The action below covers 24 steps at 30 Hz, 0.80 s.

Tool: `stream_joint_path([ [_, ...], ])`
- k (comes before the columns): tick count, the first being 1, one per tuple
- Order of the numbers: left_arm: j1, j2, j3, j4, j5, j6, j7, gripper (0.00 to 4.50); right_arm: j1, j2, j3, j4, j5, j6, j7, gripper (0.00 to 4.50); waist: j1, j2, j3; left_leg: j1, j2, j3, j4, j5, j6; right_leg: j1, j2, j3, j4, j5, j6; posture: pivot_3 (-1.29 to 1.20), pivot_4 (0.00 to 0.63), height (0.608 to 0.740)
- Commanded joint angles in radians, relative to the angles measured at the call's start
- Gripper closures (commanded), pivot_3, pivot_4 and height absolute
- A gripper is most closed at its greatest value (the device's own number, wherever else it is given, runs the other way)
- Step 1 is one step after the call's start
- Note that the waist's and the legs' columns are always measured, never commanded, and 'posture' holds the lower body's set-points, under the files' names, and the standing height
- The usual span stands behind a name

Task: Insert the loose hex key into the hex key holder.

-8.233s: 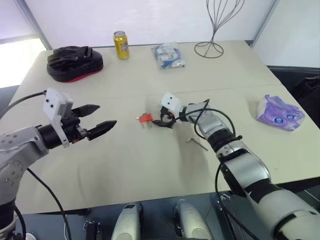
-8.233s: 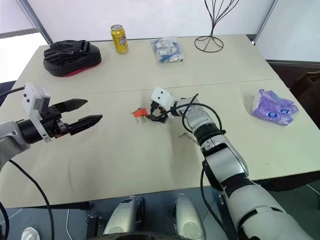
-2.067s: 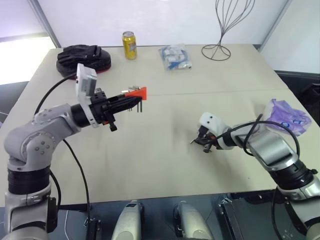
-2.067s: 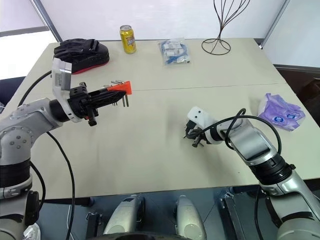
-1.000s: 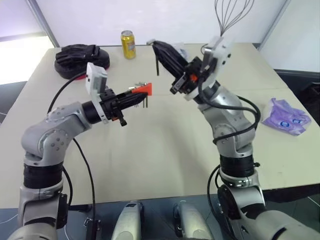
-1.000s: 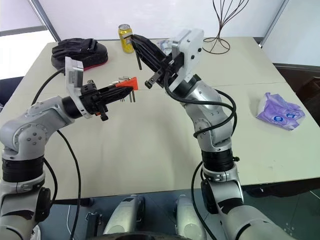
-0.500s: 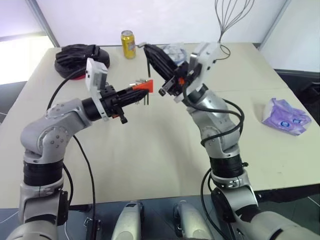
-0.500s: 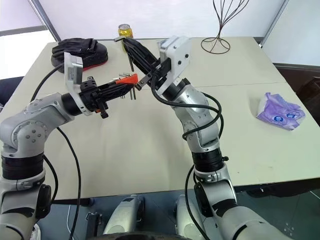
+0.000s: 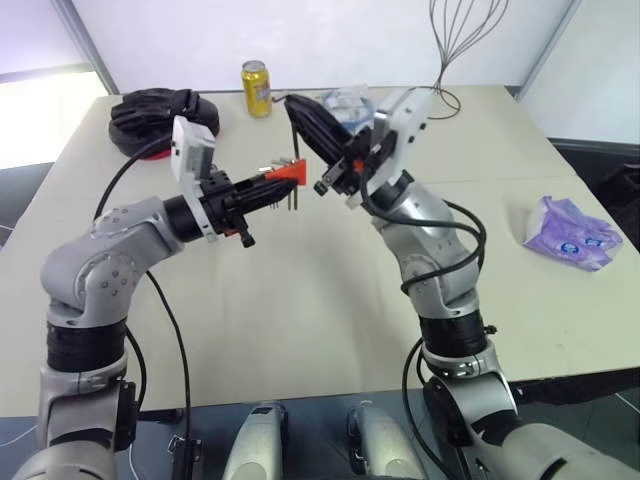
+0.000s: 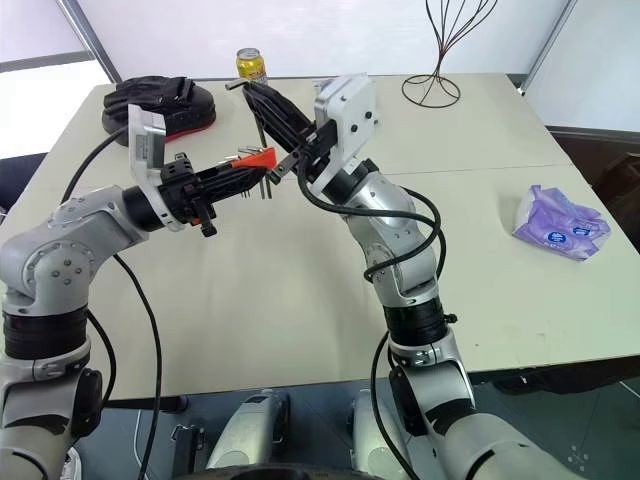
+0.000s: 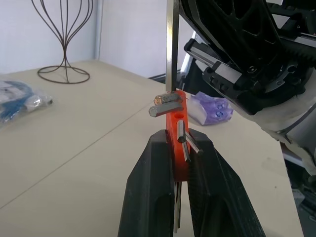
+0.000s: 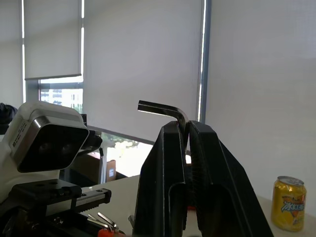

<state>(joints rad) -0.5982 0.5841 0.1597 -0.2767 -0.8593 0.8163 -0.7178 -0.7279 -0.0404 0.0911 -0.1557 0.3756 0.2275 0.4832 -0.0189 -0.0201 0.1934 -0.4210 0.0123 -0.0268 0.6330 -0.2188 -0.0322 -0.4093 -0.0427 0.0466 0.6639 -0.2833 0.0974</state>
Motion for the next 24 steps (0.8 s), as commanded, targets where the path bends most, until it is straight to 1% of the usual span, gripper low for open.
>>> stream_joint_path([
  [1,-0.021,0.009,0.013,-0.016,-0.003,-0.015,-0.007,4.5,-0.007,-0.001,-0.004,-0.05,0.01,-0.001,-0.003,4.47,0.0,0.0,0.0,0.0,0.0,0.0,0.0,0.0,0.0,0.0,0.0,0.0,0.0,0.0,0.0,0.0,0.15,0.74],
  [24,-0.023,0.011,0.019,0.002,0.007,-0.028,-0.011,4.5,0.008,-0.029,-0.002,-0.032,-0.005,-0.027,0.009,4.47,0.0,0.0,0.0,0.0,0.0,0.0,0.0,0.0,0.0,0.0,0.0,0.0,0.0,0.0,0.0,0.0,0.15,0.74],
])
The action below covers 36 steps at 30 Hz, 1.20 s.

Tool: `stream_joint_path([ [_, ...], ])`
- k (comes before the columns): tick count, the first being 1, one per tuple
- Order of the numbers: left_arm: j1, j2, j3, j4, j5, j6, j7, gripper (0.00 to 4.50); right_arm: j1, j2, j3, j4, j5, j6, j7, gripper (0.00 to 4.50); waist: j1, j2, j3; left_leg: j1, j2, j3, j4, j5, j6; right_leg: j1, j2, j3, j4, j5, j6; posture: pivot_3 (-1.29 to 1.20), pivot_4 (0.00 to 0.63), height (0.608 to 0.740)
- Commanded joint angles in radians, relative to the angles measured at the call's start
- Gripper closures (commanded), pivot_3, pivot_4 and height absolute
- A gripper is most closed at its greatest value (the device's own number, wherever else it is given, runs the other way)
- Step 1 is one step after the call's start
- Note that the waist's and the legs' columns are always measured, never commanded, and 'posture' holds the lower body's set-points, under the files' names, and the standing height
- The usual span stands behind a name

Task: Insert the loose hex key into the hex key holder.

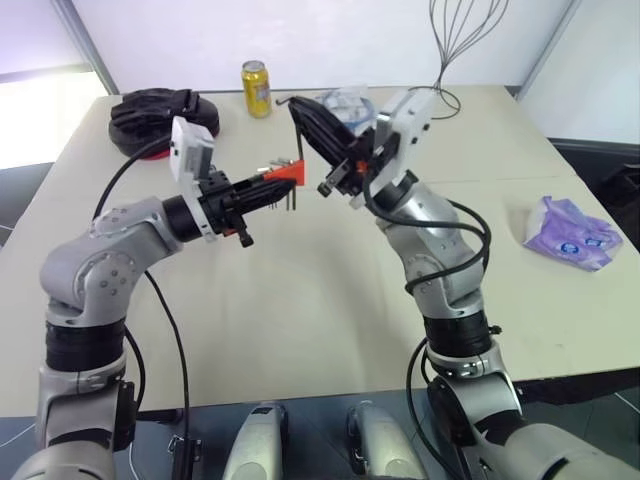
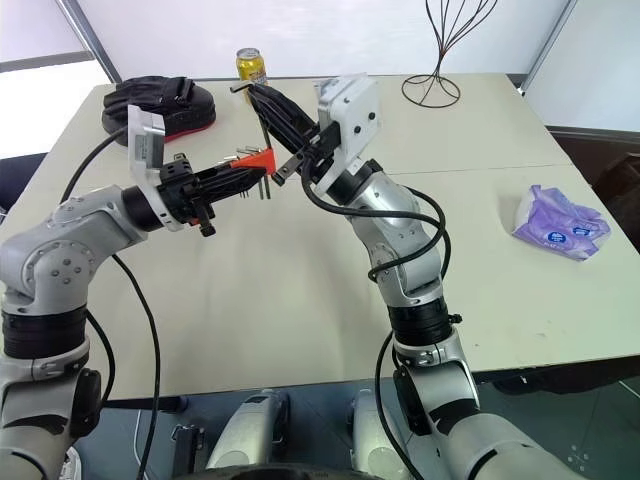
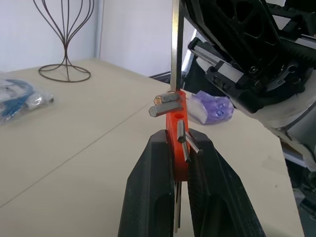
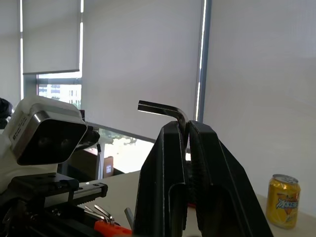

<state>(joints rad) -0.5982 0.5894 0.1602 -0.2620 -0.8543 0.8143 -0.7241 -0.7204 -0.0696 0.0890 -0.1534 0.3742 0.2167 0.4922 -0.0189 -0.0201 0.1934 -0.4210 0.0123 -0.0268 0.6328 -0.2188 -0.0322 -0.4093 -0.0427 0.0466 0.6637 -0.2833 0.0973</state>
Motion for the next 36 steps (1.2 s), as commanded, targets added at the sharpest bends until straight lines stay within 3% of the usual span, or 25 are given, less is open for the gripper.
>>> stream_joint_path([
  [1,-0.022,0.005,0.019,-0.013,0.002,-0.026,-0.005,4.5,0.001,0.0,0.002,-0.039,-0.004,-0.014,-0.001,4.47,0.0,0.0,0.0,0.0,0.0,0.0,0.0,0.0,0.0,0.0,0.0,0.0,0.0,0.0,0.0,0.0,0.15,0.74],
  [36,-0.016,-0.009,0.017,-0.038,-0.008,-0.018,0.002,4.5,0.002,0.022,0.018,0.0,-0.026,-0.044,0.008,4.47,0.0,0.0,0.0,0.0,0.0,0.0,0.0,0.0,0.0,0.0,0.0,0.0,0.0,0.0,0.0,0.0,0.15,0.74],
])
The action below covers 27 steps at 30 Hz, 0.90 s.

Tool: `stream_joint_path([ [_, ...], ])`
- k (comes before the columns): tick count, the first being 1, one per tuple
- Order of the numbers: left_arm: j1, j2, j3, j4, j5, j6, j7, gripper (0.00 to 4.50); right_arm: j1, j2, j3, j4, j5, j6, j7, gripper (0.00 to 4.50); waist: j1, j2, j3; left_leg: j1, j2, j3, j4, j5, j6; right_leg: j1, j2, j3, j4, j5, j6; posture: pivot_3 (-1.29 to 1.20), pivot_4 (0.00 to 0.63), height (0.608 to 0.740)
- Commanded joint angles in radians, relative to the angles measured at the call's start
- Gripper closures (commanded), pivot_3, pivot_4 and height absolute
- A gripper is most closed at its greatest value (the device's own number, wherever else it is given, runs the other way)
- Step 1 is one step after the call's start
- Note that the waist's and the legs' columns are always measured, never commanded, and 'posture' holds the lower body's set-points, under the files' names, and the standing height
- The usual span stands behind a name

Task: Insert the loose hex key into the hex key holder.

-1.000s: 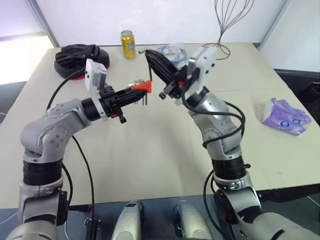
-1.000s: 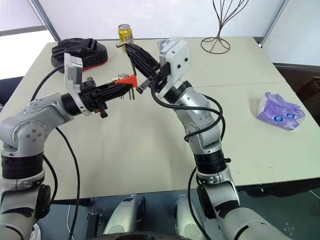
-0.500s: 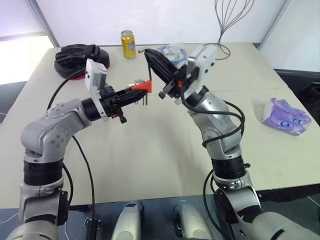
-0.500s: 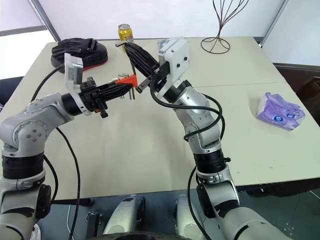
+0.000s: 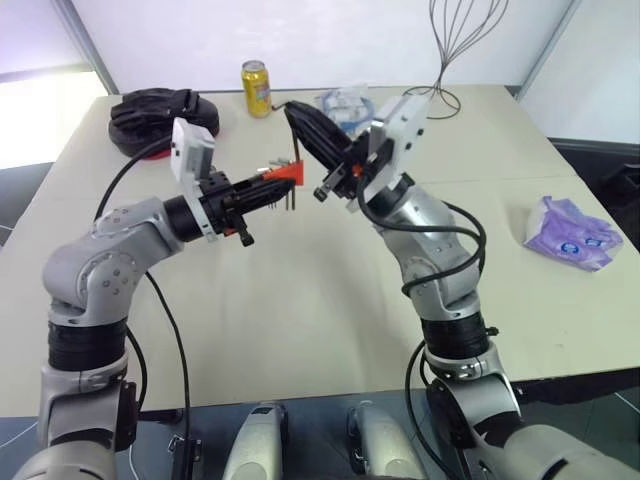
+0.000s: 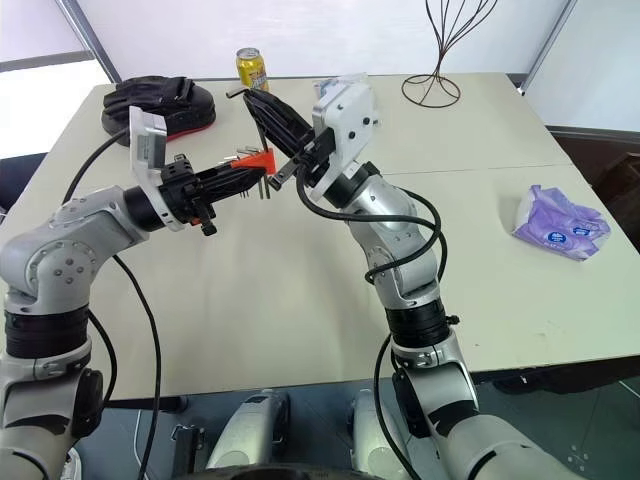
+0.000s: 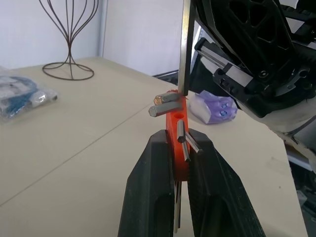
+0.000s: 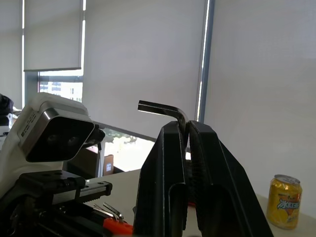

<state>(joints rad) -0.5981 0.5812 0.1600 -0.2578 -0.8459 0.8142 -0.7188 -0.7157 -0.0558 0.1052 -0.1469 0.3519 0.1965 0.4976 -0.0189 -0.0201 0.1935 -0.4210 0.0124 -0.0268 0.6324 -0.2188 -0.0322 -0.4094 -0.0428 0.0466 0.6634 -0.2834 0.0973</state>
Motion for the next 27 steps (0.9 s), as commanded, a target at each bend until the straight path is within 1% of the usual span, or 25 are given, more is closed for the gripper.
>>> stream_joint_path([
  [1,-0.016,0.0,0.017,-0.043,-0.017,-0.017,-0.003,4.5,-0.004,0.008,0.001,-0.003,-0.005,-0.026,0.003,4.47,0.0,0.0,0.0,0.0,0.0,0.0,0.0,0.0,0.0,0.0,0.0,0.0,0.0,0.0,0.0,0.0,0.15,0.74],
  [16,-0.023,0.003,0.018,-0.046,-0.021,-0.012,-0.001,4.5,-0.013,-0.001,-0.009,0.032,-0.014,-0.052,0.003,4.47,0.0,0.0,0.0,0.0,0.0,0.0,0.0,0.0,0.0,0.0,0.0,0.0,0.0,0.0,0.0,0.0,0.15,0.74],
  [24,-0.023,0.0,0.016,-0.042,-0.016,-0.018,0.0,4.5,0.002,-0.005,-0.007,-0.004,0.002,-0.011,0.004,4.47,0.0,0.0,0.0,0.0,0.0,0.0,0.0,0.0,0.0,0.0,0.0,0.0,0.0,0.0,0.0,0.0,0.15,0.74],
  [26,-0.023,-0.002,0.015,-0.041,-0.013,-0.021,0.0,4.5,0.001,-0.008,-0.009,-0.015,0.011,0.006,0.006,3.76,0.0,0.0,0.0,0.0,0.0,0.0,0.0,0.0,0.0,0.0,0.0,0.0,0.0,0.0,0.0,0.0,0.15,0.74],
  [27,-0.022,-0.002,0.014,-0.04,-0.012,-0.022,-0.001,4.5,0.0,-0.01,-0.01,-0.02,0.013,0.014,0.005,3.51,0.0,0.0,0.0,0.0,0.0,0.0,0.0,0.0,0.0,0.0,0.0,0.0,0.0,0.0,0.0,0.0,0.15,0.74],
])
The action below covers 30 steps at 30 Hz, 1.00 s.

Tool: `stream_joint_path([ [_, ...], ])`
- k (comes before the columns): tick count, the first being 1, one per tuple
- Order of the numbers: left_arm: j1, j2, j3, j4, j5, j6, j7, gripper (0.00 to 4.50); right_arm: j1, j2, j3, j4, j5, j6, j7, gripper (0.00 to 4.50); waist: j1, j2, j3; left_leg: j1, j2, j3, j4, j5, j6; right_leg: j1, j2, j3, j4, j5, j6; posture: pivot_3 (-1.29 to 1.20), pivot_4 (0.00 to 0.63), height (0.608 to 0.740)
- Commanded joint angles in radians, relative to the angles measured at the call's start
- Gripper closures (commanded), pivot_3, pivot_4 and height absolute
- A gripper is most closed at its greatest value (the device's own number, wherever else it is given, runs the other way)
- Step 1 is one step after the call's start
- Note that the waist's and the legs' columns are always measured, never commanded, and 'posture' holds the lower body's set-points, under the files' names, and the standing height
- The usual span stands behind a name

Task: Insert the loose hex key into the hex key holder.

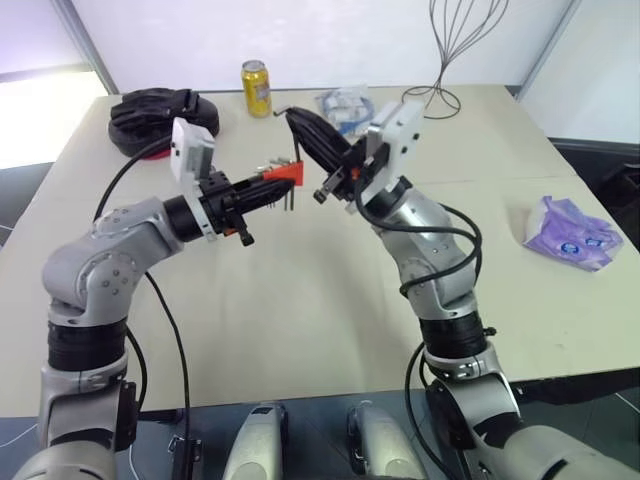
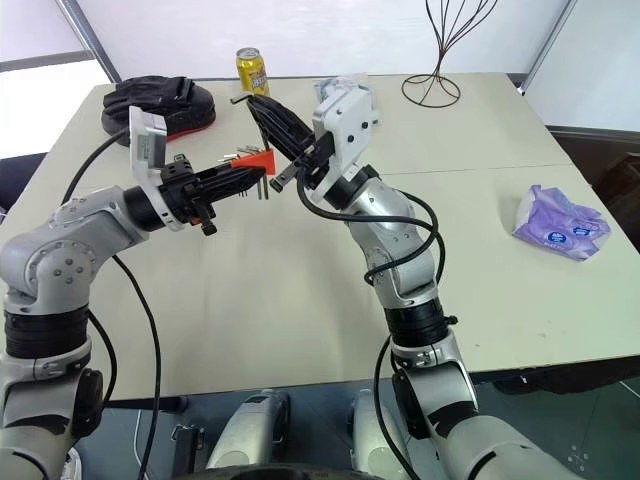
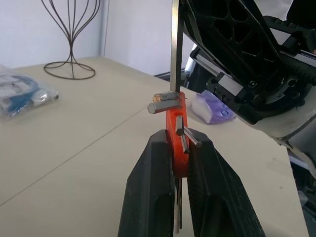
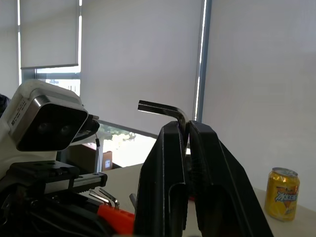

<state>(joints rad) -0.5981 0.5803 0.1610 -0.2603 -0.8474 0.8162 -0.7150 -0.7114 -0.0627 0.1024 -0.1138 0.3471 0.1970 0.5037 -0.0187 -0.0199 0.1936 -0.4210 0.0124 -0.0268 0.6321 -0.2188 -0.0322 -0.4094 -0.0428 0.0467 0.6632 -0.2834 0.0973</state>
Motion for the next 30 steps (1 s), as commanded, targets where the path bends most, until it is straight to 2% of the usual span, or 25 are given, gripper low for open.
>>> stream_joint_path([
  [1,-0.022,-0.002,0.014,-0.037,-0.011,-0.025,-0.006,4.5,-0.005,-0.004,-0.008,-0.056,0.019,0.018,-0.001,2.98,0.0,0.0,0.0,0.0,0.0,0.0,0.0,0.0,0.0,0.0,0.0,0.0,0.0,0.0,0.0,0.0,0.15,0.74],
  [5,-0.022,-0.004,0.014,-0.037,-0.009,-0.026,-0.006,4.5,-0.005,-0.032,-0.032,-0.097,0.052,0.076,0.0,0.97,0.0,0.0,0.0,0.0,0.0,0.0,0.0,0.0,0.0,0.0,0.0,0.0,0.0,0.0,0.0,0.0,0.15,0.74],
  [9,-0.019,-0.004,0.016,-0.041,-0.01,-0.025,-0.003,4.5,0.033,-0.111,-0.083,-0.188,0.125,0.17,0.019,0.97,0.005,0.0,0.0,0.0,0.0,0.0,0.0,0.0,0.0,0.0,-0.001,0.0,0.0,0.0,0.0,0.0,0.15,0.74],
  [14,0.003,-0.015,0.007,-0.049,-0.013,-0.016,0.004,4.5,0.171,-0.316,-0.191,-0.364,0.29,0.393,0.055,0.97,0.007,0.0,0.0,-0.002,-0.001,0.0,0.0,0.0,0.0,0.001,-0.002,0.0,-0.002,0.0,0.0,0.0,0.15,0.74],
  [18,0.019,-0.044,-0.022,-0.032,0.007,-0.017,0.01,4.5,0.261,-0.439,-0.242,-0.415,0.329,0.482,0.062,0.97,0.002,0.0,0.0,-0.001,0.0,0.0,0.0,0.0,0.0,0.0,-0.001,0.0,-0.003,0.0,0.0,0.0,0.15,0.74],
  [24,0.063,-0.1,-0.108,0.035,0.049,-0.013,-0.009,4.5,0.397,-0.639,-0.246,-0.469,0.315,0.534,0.165,0.97,0.005,0.0,0.0,-0.001,-0.001,0.0,0.0,0.0,0.0,0.001,0.001,0.0,-0.003,0.0,0.0,0.0,0.15,0.74],
  [30,0.074,-0.213,-0.216,0.21,0.154,-0.069,-0.019,4.5,0.429,-0.696,-0.237,-0.493,0.345,0.582,0.192,0.97,0.007,-0.001,0.0,-0.002,-0.002,0.0,0.001,0.0,0.0,0.001,0.001,0.0,-0.003,0.0,0.0,0.0,0.15,0.74],
])
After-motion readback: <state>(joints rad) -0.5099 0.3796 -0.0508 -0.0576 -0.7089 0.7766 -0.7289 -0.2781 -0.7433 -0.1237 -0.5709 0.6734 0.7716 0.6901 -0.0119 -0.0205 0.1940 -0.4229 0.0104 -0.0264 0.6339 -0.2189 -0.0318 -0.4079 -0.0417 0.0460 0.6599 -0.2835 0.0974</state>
